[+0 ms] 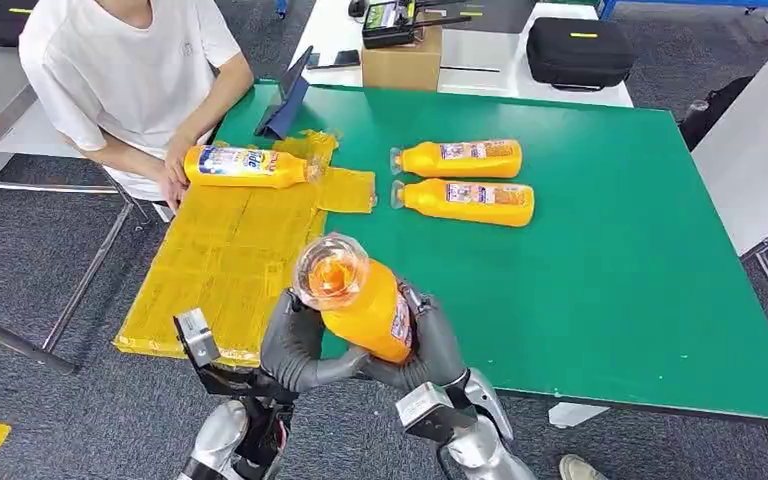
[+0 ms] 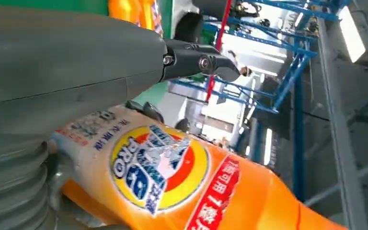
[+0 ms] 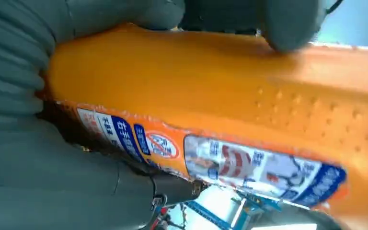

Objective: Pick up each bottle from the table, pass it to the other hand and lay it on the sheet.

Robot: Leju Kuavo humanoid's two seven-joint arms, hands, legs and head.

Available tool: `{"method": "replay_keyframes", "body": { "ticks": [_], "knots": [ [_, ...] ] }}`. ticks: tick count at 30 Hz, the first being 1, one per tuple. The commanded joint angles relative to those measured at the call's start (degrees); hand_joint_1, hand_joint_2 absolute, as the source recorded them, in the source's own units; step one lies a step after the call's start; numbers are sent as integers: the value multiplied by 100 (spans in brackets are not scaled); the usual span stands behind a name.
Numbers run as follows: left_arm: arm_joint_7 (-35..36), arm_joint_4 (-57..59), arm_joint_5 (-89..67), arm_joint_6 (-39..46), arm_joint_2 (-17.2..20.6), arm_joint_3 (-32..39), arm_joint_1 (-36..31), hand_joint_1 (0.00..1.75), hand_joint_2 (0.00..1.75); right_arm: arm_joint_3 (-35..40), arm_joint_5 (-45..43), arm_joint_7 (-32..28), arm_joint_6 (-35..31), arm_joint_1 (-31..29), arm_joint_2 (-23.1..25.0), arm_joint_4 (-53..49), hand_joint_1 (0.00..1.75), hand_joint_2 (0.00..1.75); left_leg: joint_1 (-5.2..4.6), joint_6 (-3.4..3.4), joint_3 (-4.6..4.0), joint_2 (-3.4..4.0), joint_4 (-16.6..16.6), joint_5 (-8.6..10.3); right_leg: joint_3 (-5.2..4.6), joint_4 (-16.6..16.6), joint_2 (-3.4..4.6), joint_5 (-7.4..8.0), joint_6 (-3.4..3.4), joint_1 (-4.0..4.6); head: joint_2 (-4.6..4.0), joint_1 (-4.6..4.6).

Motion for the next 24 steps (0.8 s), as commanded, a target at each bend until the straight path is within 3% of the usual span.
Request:
{"method": "replay_keyframes", "body": {
  "ticks": [1,11,12,16,24],
  "knots": [
    [-83,80,282,-257,158,-85,-256,0,175,436,55,29,75,-322,-126,789,175,175,4,-6,28,5,-6,-7,28,-7,-1,-6,-10,5,0,0],
    [-127,-35,294,-370,211,-112,-224,0,175,441,218,290,-13,-400,-109,1061,175,175,3,-6,28,12,-7,-7,27,-8,6,-4,-11,5,0,-2],
    [-242,228,-681,10,218,83,-203,175,175,940,914,1285,510,-822,-90,1924,175,175,4,-7,29,12,-7,-7,28,-8,4,-5,-11,7,0,-2],
    [-159,350,-954,-75,184,160,-100,175,175,1164,1172,1709,525,-1046,-106,1934,175,175,3,-6,34,18,-7,-10,31,-7,10,-6,-11,5,0,-2],
    [48,591,-1243,-33,179,155,-50,175,175,1147,1156,1713,434,-1067,-103,1523,175,175,-1,-5,27,11,-6,-9,24,-3,7,-7,-9,1,0,-2]
  ]
}}
